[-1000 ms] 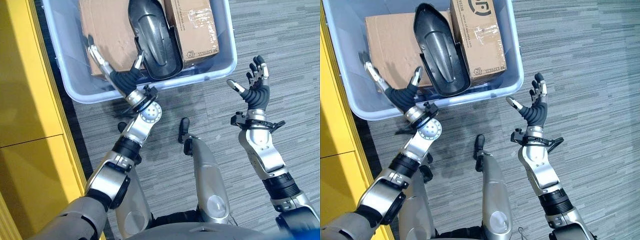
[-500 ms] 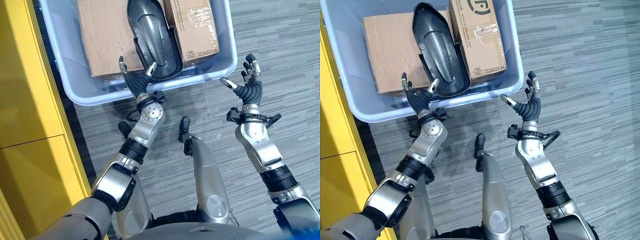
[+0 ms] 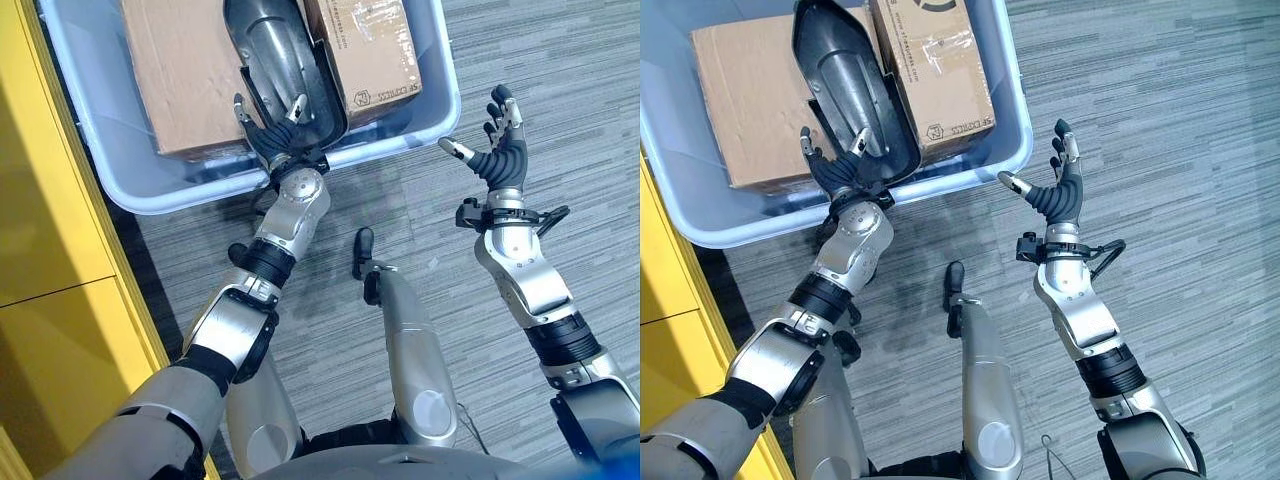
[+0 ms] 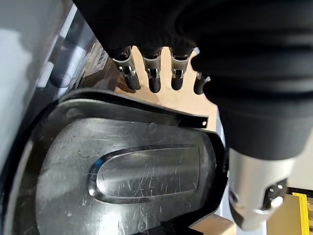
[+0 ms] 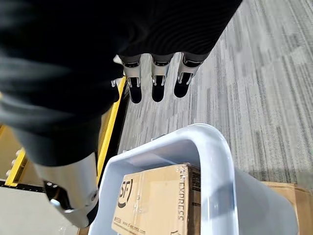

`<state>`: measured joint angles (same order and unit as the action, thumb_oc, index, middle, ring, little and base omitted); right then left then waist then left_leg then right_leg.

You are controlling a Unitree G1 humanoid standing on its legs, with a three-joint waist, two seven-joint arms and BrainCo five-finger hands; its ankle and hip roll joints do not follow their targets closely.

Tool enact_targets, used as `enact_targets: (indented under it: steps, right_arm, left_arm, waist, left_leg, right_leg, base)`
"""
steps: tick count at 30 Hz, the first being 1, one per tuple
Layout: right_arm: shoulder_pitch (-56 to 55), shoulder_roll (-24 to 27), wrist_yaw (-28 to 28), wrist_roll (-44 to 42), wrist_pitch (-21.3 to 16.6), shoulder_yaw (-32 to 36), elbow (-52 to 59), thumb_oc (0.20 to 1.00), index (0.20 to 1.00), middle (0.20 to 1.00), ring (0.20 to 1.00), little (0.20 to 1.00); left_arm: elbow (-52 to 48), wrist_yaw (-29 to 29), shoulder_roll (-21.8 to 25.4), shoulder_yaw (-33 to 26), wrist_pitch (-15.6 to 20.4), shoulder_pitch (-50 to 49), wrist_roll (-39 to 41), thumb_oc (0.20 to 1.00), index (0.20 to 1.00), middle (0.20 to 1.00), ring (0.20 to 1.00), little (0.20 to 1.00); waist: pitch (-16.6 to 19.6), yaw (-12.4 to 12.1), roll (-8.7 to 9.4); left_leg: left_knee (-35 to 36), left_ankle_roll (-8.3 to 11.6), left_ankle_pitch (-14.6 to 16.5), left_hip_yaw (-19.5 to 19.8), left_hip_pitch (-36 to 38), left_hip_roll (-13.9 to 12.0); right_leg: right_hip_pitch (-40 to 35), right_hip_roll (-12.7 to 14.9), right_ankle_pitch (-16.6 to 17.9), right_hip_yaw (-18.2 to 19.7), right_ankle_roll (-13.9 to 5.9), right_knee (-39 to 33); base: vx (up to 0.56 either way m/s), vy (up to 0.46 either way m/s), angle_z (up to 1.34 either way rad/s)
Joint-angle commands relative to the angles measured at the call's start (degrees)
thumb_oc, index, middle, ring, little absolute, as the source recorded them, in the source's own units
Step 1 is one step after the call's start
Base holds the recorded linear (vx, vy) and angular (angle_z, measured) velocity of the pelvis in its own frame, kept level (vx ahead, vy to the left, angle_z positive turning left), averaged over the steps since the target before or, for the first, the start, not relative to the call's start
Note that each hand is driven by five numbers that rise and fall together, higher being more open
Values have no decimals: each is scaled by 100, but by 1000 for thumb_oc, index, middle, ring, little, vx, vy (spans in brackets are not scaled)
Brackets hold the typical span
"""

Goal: Move parts from the plastic box to the shelf.

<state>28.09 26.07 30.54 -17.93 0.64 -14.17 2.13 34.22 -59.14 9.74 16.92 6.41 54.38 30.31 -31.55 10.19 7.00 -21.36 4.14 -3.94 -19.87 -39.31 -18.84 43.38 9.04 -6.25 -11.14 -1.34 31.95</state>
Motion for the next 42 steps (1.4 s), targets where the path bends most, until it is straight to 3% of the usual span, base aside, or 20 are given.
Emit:
enact_targets:
  steps: [1, 6, 11, 16, 18, 23, 24, 26, 29, 30, 32, 34, 40, 42]
  right_arm:
    - [185, 221, 65, -191, -108, 200, 89, 1000, 1000, 1000, 1000, 1000]
    - [360, 240, 109, -208, -2, 155, 13, 1000, 1000, 1000, 1000, 1000]
    - [318, 329, 113, -361, -69, 174, 25, 1000, 1000, 1000, 1000, 1000]
    - [375, 360, -1, -356, -212, 178, 85, 1000, 1000, 1000, 1000, 1000]
    - [393, 328, 11, -279, -187, 181, 117, 1000, 1000, 1000, 1000, 1000]
    - [363, 390, -11, -788, -213, 203, 122, 1000, 1000, 1000, 1000, 1000]
    - [333, 387, -62, -754, -301, 206, 124, 1000, 1000, 1000, 1000, 1000]
    - [239, 308, -203, -1498, -264, 186, 135, 1000, 1000, 1000, 1000, 1000]
    - [225, 338, -144, -1489, -292, 260, 51, 1000, 1000, 1000, 1000, 1000]
    - [166, 395, -158, -1526, -255, 324, 90, 1000, 1000, 1000, 1000, 1000]
    - [140, 446, -296, -1425, -142, 351, 117, 1000, 1000, 1000, 1000, 1000]
    - [78, 493, -399, -1278, -78, 302, 106, 1000, 1000, 1000, 1000, 1000]
    - [38, 712, -471, -1211, -61, 425, 181, 1000, 1000, 1000, 1000, 1000]
    - [55, 762, -525, -1229, -50, 465, 205, 1000, 1000, 1000, 1000, 1000]
  left_arm:
    - [293, -87, -65, 65, -137, 140, 375, 1000, 1000, 1000, 1000, 1000]
    - [505, -40, -144, -9, 256, 365, 1706, 1000, 1000, 1000, 1000, 1000]
    - [706, 71, 36, 140, -640, 505, 710, 1000, 1000, 1000, 1000, 1000]
    - [886, -86, 168, 87, -325, 568, 1583, 1000, 1000, 1000, 1000, 1000]
    - [962, -91, 149, 30, -624, 532, 1416, 1000, 1000, 1000, 1000, 1000]
    - [1089, -168, 213, -25, -821, 424, 1046, 1000, 1000, 1000, 1000, 1000]
    - [1147, -186, 231, 0, -919, 446, 935, 1000, 1000, 1000, 1000, 1000]
    - [1208, -271, 302, 89, -1417, 498, 644, 1000, 1000, 1000, 1000, 1000]
    - [1319, -341, 466, 180, -1792, 607, 317, 1000, 1000, 1000, 1000, 1000]
    - [1317, -160, 549, 253, -2180, 657, 243, 1000, 1000, 1000, 1000, 1000]
    - [1349, -68, 563, 313, -2371, 621, 215, 1000, 1000, 1000, 1000, 1000]
    - [1432, 267, 603, 460, -2869, 578, -220, 1000, 1000, 1000, 1000, 1000]
    - [1614, 729, 745, 682, -3329, 519, -765, 1000, 1000, 1000, 1000, 1000]
    - [1705, 628, 746, 654, -3238, 488, -728, 1000, 1000, 1000, 1000, 1000]
  waist:
    - [176, 53, 242]
    - [176, 105, 254]
    - [176, 151, 293]
    - [176, 170, 257]
    - [176, 163, 269]
    - [176, 140, 297]
    - [176, 148, 321]
    - [176, 168, 339]
    - [176, 181, 355]
    - [176, 185, 383]
    - [176, 186, 402]
    - [176, 202, 420]
    - [176, 256, 404]
    - [176, 272, 398]
  left_leg:
    - [-794, 463, 560, 160, -274, -161]
    - [-1048, 455, 674, 186, -467, -174]
    - [-1321, 436, 795, 249, -717, -209]
    - [-1423, 430, 850, 228, -815, -189]
    - [-1459, 446, 855, 246, -866, -214]
    - [-1446, 474, 843, 273, -954, -229]
    - [-1454, 475, 836, 276, -981, -243]
    - [-1474, 483, 832, 266, -992, -270]
    - [-1467, 519, 797, 277, -1066, -301]
    - [-1449, 517, 792, 271, -1079, -310]
    - [-1433, 520, 778, 278, -1086, -308]
    - [-1446, 523, 784, 276, -1107, -333]
    - [-1452, 523, 786, 219, -1105, -349]
    - [-1465, 535, 787, 224, -1124, -357]
  right_leg:
    - [43, -158, 51, -49, -438, 41]
    - [220, -155, 44, -26, -427, 144]
    - [431, -146, 49, -33, -416, 275]
    - [558, -145, 86, -4, -417, 269]
    - [585, -132, 96, -20, -426, 257]
    - [653, -123, 126, -44, -445, 223]
    - [682, -121, 138, -62, -450, 232]
    - [709, -108, 165, -79, -451, 230]
    - [798, -103, 198, -106, -450, 242]
    - [801, -94, 210, -148, -464, 222]
    - [808, -102, 246, -172, -474, 197]
    - [834, -103, 249, -181, -467, 218]
    - [861, -118, 262, -163, -450, 181]
    - [891, -127, 261, -143, -449, 177]
  base:
    - [38, -13, -4]
    - [21, -11, -2]
    - [18, -20, -2]
    - [15, -2, -5]
    - [8, -13, -2]
    - [1, -18, 1]
    - [9, -48, 4]
    - [9, -19, 1]
    - [5, 0, -6]
    - [7, -57, -1]
    - [1, -43, 6]
    - [14, -12, 7]
    - [5, 21, -1]
    - [10, 44, -1]
